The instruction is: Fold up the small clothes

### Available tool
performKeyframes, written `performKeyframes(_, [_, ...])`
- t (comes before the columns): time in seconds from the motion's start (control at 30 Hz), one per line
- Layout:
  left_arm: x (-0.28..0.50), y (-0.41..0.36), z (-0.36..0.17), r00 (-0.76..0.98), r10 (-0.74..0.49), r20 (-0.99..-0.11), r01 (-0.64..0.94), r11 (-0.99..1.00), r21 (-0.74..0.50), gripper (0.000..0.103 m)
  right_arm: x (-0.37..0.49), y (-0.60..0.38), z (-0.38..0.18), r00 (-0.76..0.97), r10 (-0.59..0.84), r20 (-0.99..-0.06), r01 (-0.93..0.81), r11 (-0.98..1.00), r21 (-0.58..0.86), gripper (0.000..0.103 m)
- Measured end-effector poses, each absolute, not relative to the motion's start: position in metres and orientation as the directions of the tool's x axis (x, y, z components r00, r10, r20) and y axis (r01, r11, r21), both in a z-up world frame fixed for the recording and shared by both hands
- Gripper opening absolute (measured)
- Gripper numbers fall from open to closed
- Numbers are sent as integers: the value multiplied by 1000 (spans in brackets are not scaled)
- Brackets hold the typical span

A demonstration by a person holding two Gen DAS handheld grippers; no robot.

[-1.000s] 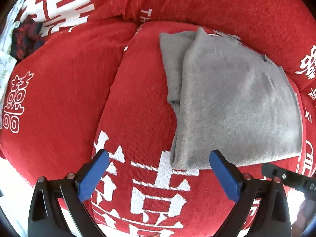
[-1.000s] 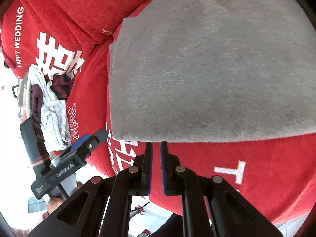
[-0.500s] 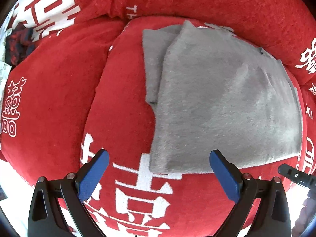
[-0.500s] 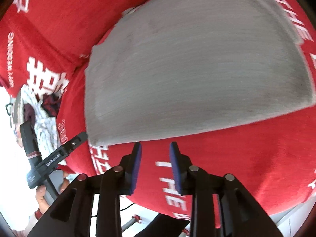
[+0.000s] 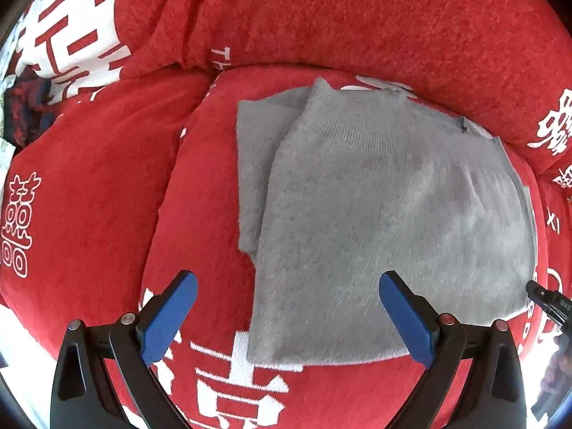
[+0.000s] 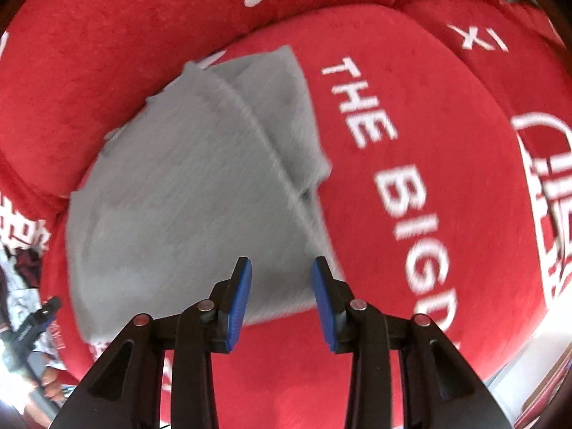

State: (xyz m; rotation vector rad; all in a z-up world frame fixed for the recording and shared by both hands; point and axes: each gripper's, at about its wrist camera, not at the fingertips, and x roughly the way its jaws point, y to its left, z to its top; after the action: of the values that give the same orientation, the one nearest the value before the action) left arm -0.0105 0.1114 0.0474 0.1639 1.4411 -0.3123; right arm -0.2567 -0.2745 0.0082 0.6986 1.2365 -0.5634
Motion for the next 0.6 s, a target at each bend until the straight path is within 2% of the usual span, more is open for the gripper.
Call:
performKeyframes(0.03, [-10,111,47,98,-113,-989,305,949,-78,102,-252,-278,5,228,-24,-973,712,686,150,38])
performKeyframes(0.07, [-9,110,46,96,-114,-989,304,949,-80,102,-248,-280,2,211,-29,-977,699,703,130,23])
performKeyframes(0.1, [-9,109,45,95,-111,-989,306,949,-77,102,-249,-285,1,203,-32,-979,695,709,122,13])
performKeyframes(0.23, [-5,108,40,87,-99,-991,314,947,-67,102,-260,-286,4,213,-26,-977,710,691,136,8])
performKeyframes(0.4, [4,114,38,77,-103,-992,296,952,-76,102,-274,-281,7,201,-25,-979,725,676,131,8])
performKeyframes(0.5, [9,118,38,82,-101,-992,293,953,-72,102,-274,-280,25,282,-41,-958,708,683,179,9])
performKeyframes(0.53, [10,119,38,82,-101,-992,292,954,-73,102,-269,-280,34,312,-67,-948,683,710,174,11])
performKeyframes(0.6, [13,122,37,83,-98,-992,289,955,-70,102,-257,-282,38,327,-73,-942,653,738,169,28])
